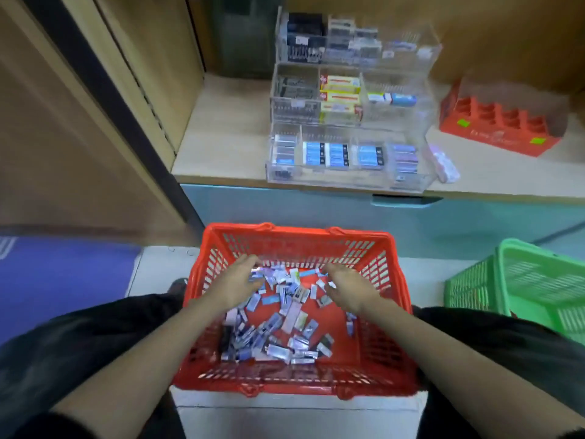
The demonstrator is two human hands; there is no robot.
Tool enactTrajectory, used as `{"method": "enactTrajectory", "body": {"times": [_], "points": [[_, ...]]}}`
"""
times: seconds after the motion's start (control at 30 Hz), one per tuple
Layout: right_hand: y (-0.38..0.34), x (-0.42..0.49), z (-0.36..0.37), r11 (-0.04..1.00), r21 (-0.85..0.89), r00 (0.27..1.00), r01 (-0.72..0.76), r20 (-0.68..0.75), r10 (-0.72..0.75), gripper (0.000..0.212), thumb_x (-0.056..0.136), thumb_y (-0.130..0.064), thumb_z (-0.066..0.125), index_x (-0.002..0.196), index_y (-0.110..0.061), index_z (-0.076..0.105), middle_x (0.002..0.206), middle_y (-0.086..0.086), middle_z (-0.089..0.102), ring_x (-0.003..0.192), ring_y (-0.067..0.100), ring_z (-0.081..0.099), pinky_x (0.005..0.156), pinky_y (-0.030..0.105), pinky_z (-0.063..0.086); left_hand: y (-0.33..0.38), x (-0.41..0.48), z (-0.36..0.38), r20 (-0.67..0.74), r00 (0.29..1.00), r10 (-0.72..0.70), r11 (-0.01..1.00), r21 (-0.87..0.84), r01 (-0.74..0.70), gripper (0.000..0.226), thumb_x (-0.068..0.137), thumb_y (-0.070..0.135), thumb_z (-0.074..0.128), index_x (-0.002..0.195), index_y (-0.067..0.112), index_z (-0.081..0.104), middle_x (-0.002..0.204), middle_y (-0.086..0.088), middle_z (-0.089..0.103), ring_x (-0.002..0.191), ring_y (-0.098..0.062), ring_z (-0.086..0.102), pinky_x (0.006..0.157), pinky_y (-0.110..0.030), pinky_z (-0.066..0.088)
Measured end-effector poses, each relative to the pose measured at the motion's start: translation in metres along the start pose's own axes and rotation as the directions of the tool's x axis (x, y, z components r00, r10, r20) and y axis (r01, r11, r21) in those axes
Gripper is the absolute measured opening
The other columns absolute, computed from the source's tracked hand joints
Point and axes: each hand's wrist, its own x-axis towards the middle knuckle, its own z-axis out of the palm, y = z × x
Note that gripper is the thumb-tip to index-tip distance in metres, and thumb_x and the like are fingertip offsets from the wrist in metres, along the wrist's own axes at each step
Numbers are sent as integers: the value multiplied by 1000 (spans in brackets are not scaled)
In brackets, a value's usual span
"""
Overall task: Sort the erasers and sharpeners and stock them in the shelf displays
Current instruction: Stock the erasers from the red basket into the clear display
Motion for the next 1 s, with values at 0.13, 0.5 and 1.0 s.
{"method": "enactTrajectory", "body": {"times": [0.13,0.5,1.0], "points": [[13,14,64,989,16,971,-144,193,138,40,91,-18,50,129,-7,40,125,17,52,113,34,53,87,37,46,-39,10,44,111,987,-120,992,49,115,44,90,19,62,128,5,47,126,-12,43,116,-27,49,89,-24,36],[43,72,153,938,162,946,-306,164,280,67,85,-31,65,141,-15,31,142,10,32,128,29,40,103,36,38,-104,88,116,51,995,-84,968,240,69,64,88,26,63,143,21,32,147,0,33,133,-21,34,108,-32,28],[26,129,194,930,135,940,-341,39,339,69,85,-48,60,144,-34,26,134,5,35,119,31,30,99,41,34,-128,148,148,51,990,-132,897,432,97,73,80,54,63,140,24,34,129,-7,42,120,-29,41,95,-37,30]]}}
